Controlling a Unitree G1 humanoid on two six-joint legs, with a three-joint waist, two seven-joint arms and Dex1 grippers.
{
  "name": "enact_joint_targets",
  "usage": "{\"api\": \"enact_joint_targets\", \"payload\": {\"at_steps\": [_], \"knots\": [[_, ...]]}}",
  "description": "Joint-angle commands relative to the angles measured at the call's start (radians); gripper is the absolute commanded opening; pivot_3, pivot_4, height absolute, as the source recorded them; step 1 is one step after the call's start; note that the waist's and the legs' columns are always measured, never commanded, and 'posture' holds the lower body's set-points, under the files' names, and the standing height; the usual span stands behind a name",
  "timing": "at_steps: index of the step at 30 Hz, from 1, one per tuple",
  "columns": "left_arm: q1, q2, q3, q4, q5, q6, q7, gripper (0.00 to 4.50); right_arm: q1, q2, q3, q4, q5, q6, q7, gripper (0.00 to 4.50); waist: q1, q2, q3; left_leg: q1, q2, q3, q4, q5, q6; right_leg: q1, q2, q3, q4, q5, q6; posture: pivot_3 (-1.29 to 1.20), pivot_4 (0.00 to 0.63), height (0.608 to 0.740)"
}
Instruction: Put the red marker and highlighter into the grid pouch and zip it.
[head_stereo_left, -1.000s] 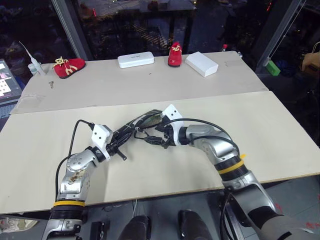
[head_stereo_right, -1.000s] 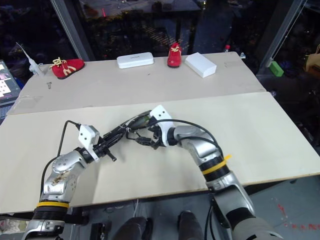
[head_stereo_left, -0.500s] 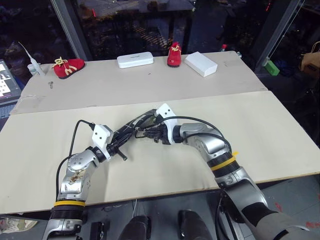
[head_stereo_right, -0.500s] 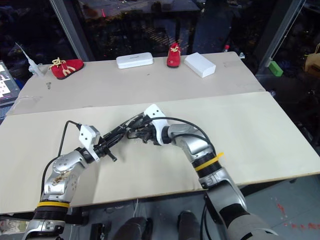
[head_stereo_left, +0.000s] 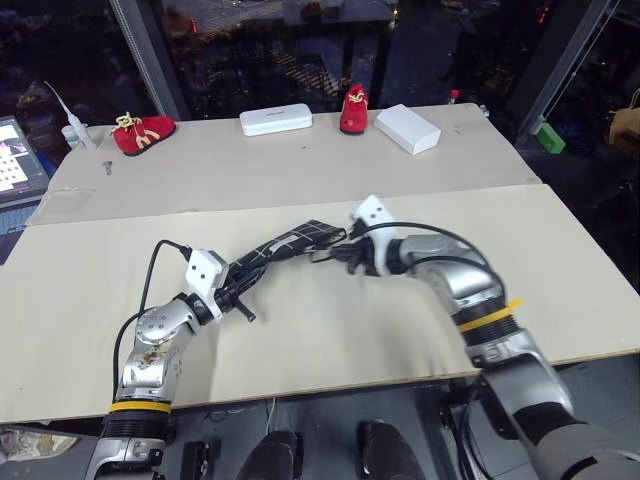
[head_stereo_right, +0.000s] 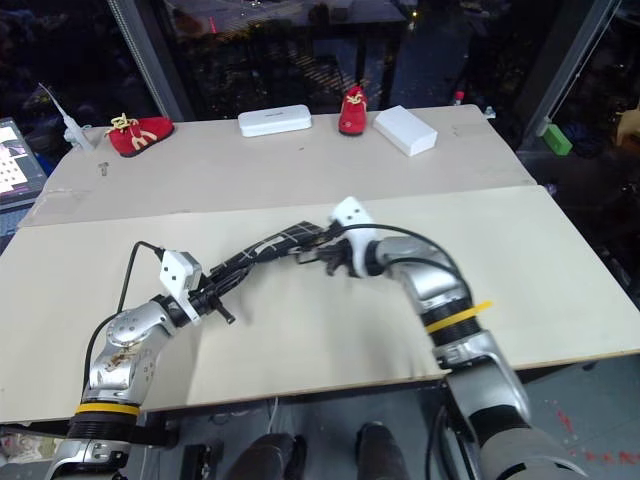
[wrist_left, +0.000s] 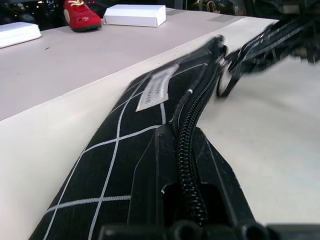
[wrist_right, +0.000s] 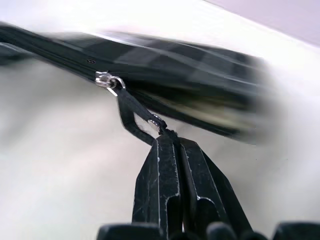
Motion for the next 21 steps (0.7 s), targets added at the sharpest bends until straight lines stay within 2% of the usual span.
{"api": "enact_joint_targets", "payload": {"at_steps": [1,3,8,10,11,14,18,21], "knots": [[0.007,0.009,0.022,-0.033,-0.008,-0.016,0.007,0.00,-0.052,-0.070,-0.072,0.077,-0.030,-0.075,0.001,0.03,-0.002,0.000,0.000,0.000,0.000,0.000,0.000,0.000,0.000,0.000,0.000,0.000,0.000,0.000,0.000,0.00,0.150,0.740],[0.008,0.010,0.021,-0.034,-0.009,-0.015,0.007,0.00,-0.061,-0.081,-0.088,0.100,-0.025,-0.085,0.006,0.03,-0.011,0.000,0.000,0.000,0.001,0.001,0.000,0.000,0.000,0.000,0.001,0.001,0.000,0.000,0.000,0.00,0.150,0.740],[0.002,0.011,0.017,-0.028,-0.009,-0.013,0.004,0.00,0.004,-0.080,-0.065,-0.009,0.023,-0.053,0.111,0.03,-0.017,0.000,0.000,0.000,0.002,0.002,0.000,0.000,0.000,0.000,0.000,0.001,0.001,0.000,0.000,0.00,0.150,0.740],[-0.008,0.010,0.015,-0.021,-0.008,-0.015,0.003,0.00,0.036,-0.063,-0.060,-0.050,0.043,-0.037,0.135,0.66,-0.015,0.000,0.000,0.000,0.002,0.002,0.000,0.000,0.000,0.000,0.000,0.001,0.000,0.000,0.000,0.00,0.150,0.740],[-0.012,0.010,0.014,-0.018,-0.007,-0.015,0.003,0.00,0.045,-0.055,-0.063,-0.066,0.055,-0.026,0.145,0.78,-0.015,0.000,0.000,0.000,0.001,0.002,0.000,0.000,0.000,0.000,0.000,0.001,0.000,0.000,0.000,0.00,0.150,0.740],[-0.018,0.007,0.007,-0.016,-0.006,-0.016,-0.002,0.00,0.053,-0.044,-0.080,-0.087,0.073,0.010,0.149,1.87,-0.015,0.000,0.000,0.000,0.001,0.002,0.000,0.000,0.000,0.000,0.000,0.001,0.000,0.000,0.000,0.00,0.150,0.740],[-0.021,0.010,-0.014,-0.014,0.005,-0.023,-0.020,0.00,0.049,-0.083,-0.137,-0.094,0.136,0.076,0.201,3.27,-0.004,0.000,0.000,0.000,0.001,0.001,0.001,0.000,0.000,0.000,0.000,0.001,0.000,0.000,0.000,0.00,0.150,0.740],[-0.031,0.015,-0.042,-0.009,0.019,-0.037,-0.053,0.00,0.076,-0.151,-0.214,-0.152,0.218,0.100,0.285,3.27,0.003,0.000,0.000,0.000,0.001,0.001,0.000,0.000,0.000,0.000,0.000,0.001,-0.001,0.000,0.000,0.00,0.150,0.740]]}}
